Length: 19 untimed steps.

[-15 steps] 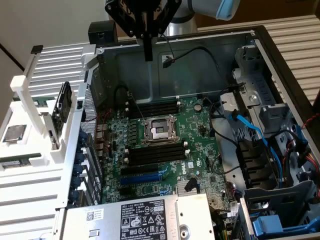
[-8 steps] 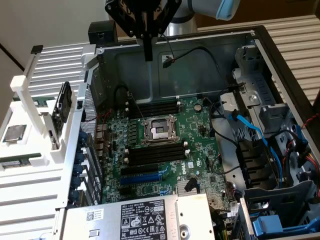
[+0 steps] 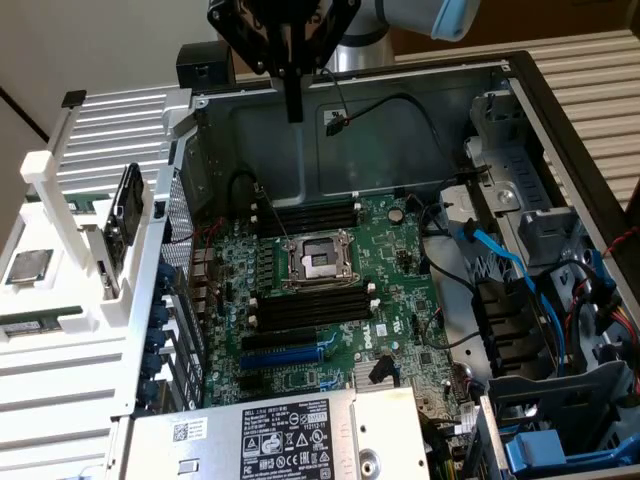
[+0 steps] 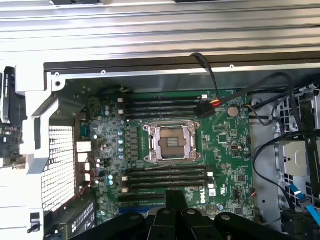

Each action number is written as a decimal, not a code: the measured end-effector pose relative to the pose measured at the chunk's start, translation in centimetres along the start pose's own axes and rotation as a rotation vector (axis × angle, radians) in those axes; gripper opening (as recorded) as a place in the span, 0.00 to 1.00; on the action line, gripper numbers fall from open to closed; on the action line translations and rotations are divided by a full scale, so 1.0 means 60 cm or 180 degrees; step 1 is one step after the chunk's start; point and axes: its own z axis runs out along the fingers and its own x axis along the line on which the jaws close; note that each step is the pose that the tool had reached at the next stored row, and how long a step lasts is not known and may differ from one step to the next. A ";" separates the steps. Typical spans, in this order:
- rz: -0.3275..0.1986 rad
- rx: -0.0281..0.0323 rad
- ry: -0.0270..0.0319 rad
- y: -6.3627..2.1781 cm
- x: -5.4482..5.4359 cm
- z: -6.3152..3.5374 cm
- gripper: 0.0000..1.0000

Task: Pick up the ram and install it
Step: 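Pick up the ram and move it above insertion slot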

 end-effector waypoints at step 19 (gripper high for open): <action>-0.0001 -0.0001 -0.0015 -0.004 0.055 -0.001 0.10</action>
